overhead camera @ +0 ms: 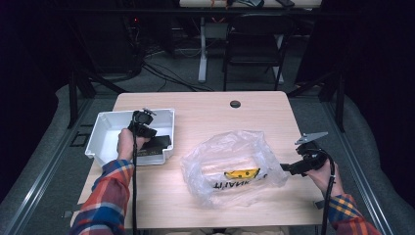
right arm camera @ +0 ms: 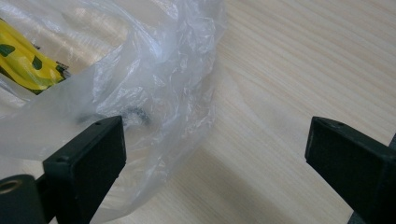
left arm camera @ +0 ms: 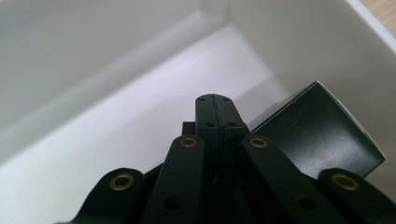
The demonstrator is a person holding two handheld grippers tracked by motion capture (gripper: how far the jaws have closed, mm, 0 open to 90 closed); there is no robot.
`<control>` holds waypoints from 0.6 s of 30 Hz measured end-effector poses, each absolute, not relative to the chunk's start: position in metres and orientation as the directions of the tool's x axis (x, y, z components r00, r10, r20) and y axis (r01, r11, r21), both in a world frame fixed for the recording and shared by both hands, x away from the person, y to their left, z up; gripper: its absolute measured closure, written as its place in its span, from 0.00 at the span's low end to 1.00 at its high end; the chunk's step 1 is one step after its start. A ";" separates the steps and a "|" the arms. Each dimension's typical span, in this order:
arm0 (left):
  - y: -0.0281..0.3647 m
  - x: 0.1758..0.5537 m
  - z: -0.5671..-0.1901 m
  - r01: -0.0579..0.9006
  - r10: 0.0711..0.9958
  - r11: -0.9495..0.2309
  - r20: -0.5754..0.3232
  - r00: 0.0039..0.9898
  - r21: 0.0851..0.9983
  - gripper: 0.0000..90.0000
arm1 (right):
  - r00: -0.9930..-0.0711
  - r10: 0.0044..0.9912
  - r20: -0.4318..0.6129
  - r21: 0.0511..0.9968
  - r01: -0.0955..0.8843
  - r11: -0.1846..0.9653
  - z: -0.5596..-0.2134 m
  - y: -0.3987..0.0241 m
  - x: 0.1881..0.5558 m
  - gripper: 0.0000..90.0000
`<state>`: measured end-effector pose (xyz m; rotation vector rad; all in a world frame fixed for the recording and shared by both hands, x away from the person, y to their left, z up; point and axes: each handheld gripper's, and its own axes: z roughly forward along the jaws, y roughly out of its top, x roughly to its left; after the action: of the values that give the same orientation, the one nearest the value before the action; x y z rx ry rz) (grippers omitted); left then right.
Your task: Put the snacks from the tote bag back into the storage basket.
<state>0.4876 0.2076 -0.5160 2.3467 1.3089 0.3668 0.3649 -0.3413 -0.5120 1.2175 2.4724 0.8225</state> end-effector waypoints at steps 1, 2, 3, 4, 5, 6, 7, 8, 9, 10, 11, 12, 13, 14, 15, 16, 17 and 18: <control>0.208 0.487 -0.516 0.740 0.851 -0.468 0.018 0.526 0.483 1.00 | -0.615 0.788 0.009 0.591 0.639 0.492 -0.511 -0.341 0.365 0.05; 0.208 0.487 -0.516 0.741 0.850 -0.469 0.016 0.527 0.481 1.00 | -0.615 0.788 0.009 0.590 0.639 0.493 -0.511 -0.341 0.365 0.05; 0.208 0.486 -0.516 0.740 0.849 -0.471 0.021 0.527 0.481 1.00 | -0.615 0.789 0.008 0.590 0.639 0.493 -0.511 -0.341 0.365 0.05; 0.208 0.486 -0.516 0.738 0.847 -0.473 0.018 0.531 0.481 1.00 | -0.615 0.788 0.008 0.590 0.639 0.493 -0.511 -0.341 0.365 0.05; 0.208 0.485 -0.516 0.737 0.846 -0.474 0.019 0.532 0.482 1.00 | -0.615 0.788 0.009 0.590 0.640 0.492 -0.511 -0.341 0.365 0.05; 0.208 0.485 -0.516 0.738 0.849 -0.472 0.021 0.529 0.483 1.00 | -0.616 0.788 0.009 0.589 0.640 0.494 -0.511 -0.341 0.365 0.05; 0.208 0.485 -0.516 0.737 0.847 -0.474 0.021 0.531 0.481 1.00 | -0.616 0.788 0.008 0.589 0.640 0.494 -0.511 -0.341 0.365 0.05; 0.208 0.485 -0.516 0.736 0.848 -0.473 0.024 0.529 0.483 1.00 | -0.617 0.787 0.009 0.589 0.639 0.494 -0.511 -0.341 0.365 0.05; 0.207 0.485 -0.516 0.737 0.851 -0.469 0.026 0.524 0.487 0.98 | -0.616 0.788 0.008 0.590 0.639 0.494 -0.511 -0.341 0.365 0.05; 0.208 0.485 -0.515 0.734 0.851 -0.468 0.027 0.525 0.493 0.96 | -0.615 0.788 0.008 0.592 0.638 0.492 -0.511 -0.341 0.365 0.05; 0.208 0.485 -0.514 0.730 0.851 -0.467 0.030 0.524 0.498 0.92 | -0.615 0.789 0.008 0.593 0.638 0.491 -0.511 -0.341 0.365 0.05; 0.209 0.485 -0.512 0.727 0.854 -0.459 0.027 0.520 0.511 0.85 | -0.615 0.788 0.011 0.594 0.638 0.490 -0.511 -0.341 0.365 0.05; 0.211 0.484 -0.510 0.724 0.853 -0.450 0.012 0.522 0.522 0.78 | -0.614 0.789 0.011 0.593 0.639 0.490 -0.511 -0.341 0.365 0.05; 0.212 0.484 -0.508 0.722 0.855 -0.443 0.007 0.519 0.531 0.71 | -0.615 0.788 0.017 0.596 0.639 0.486 -0.511 -0.342 0.365 0.05; 0.213 0.482 -0.505 0.723 0.863 -0.432 0.016 0.504 0.539 0.63 | -0.612 0.791 0.012 0.594 0.640 0.487 -0.510 -0.342 0.365 0.05; 0.214 0.481 -0.502 0.720 0.867 -0.429 0.024 0.498 0.546 0.55 | -0.609 0.793 0.012 0.596 0.641 0.483 -0.510 -0.343 0.365 0.05; 0.216 0.479 -0.499 0.717 0.868 -0.421 0.016 0.497 0.556 0.52 | -0.609 0.793 0.014 0.597 0.641 0.482 -0.510 -0.343 0.365 0.05; 0.218 0.477 -0.496 0.714 0.871 -0.413 0.014 0.492 0.565 0.48 | -0.609 0.793 0.018 0.601 0.640 0.478 -0.510 -0.343 0.364 0.05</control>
<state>0.4769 0.2176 -0.4959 2.2466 1.3047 0.4212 0.3643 -0.3431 -0.5104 1.2238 2.4644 0.8360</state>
